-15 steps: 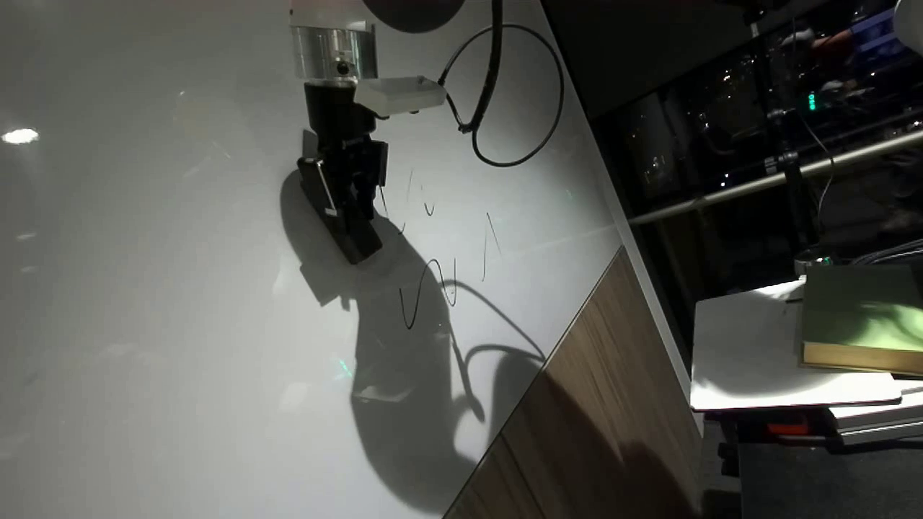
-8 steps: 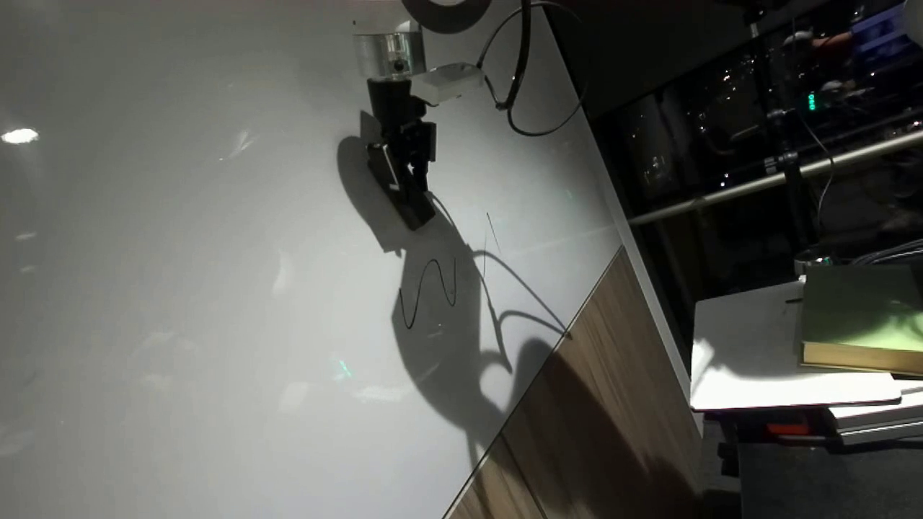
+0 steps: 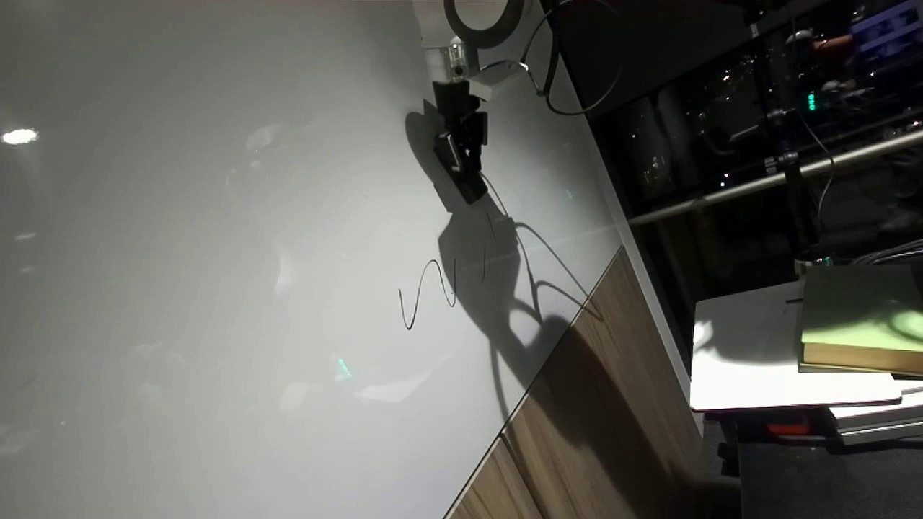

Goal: Use the black eraser to wipe the whiteboard.

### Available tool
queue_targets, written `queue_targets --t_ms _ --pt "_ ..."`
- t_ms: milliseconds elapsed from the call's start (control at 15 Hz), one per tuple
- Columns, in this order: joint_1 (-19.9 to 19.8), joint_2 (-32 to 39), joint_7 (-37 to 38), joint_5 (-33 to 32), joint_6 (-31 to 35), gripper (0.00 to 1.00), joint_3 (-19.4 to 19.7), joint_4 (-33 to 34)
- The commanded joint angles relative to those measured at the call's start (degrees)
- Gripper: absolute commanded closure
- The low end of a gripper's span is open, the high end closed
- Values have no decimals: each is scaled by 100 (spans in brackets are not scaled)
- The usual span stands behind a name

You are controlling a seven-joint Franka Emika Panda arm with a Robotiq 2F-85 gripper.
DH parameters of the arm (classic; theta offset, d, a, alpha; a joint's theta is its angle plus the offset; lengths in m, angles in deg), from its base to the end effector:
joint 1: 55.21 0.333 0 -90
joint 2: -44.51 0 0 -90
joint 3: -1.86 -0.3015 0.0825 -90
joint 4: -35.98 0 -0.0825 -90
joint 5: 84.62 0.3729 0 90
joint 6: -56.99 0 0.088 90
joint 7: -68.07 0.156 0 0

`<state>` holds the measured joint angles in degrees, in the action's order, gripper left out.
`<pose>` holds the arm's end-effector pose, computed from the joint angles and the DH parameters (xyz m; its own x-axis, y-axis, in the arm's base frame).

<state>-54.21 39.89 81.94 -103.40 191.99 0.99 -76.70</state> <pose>0.5882 0.0039 0.5062 0.8778 0.0232 0.4785 -0.0822 -0.9767 0.1983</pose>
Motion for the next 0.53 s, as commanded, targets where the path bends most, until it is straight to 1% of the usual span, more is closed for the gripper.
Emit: queue_targets --t_ms 0,267,467 --pt "-168 116 -272 177 515 72 113 -2" --pt "-192 100 -208 80 1027 72 73 -532" --pt "-277 293 -202 -16 1466 72 107 -729"
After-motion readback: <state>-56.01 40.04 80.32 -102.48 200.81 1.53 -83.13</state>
